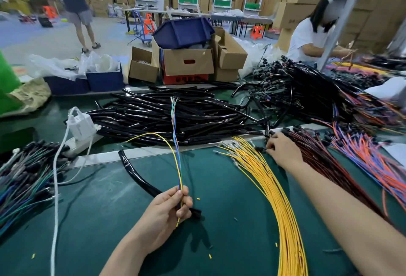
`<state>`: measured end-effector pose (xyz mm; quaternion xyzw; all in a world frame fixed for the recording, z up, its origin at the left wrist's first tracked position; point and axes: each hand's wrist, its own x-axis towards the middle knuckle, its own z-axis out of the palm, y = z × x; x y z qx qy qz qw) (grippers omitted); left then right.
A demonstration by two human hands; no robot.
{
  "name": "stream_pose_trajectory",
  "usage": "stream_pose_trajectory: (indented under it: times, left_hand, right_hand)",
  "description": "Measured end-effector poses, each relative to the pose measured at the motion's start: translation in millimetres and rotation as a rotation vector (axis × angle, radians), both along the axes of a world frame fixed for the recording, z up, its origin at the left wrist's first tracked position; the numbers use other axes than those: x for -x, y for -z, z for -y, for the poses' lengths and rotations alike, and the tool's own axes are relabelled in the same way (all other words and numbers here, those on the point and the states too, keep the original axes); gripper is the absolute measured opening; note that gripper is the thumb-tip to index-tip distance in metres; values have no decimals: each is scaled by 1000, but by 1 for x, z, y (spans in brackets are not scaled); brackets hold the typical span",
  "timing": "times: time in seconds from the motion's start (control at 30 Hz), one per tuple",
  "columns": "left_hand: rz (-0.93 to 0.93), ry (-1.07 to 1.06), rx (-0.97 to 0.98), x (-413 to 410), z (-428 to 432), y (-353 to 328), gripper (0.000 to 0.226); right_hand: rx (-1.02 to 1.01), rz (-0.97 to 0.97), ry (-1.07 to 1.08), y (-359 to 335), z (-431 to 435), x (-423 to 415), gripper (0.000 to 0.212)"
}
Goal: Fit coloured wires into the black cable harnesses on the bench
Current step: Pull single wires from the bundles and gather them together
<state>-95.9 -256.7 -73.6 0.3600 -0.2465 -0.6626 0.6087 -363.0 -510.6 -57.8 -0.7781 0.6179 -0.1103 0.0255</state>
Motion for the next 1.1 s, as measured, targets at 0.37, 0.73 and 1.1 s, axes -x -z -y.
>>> stream_pose_trajectory:
  times: [0.37, 0.73, 1.1]
  left_hand:
    - [-9, 35, 15, -2, 1, 8, 11]
    - [-15, 45, -18, -4, 1, 6, 13]
    - [-52, 145, -61, -3, -1, 3, 16]
  right_hand:
    - [494, 299, -198, -171, 19, -49, 22]
    - [-74, 1567, -335, -212, -51, -114, 17]
    - [-313, 967, -396, -98, -56, -171, 17]
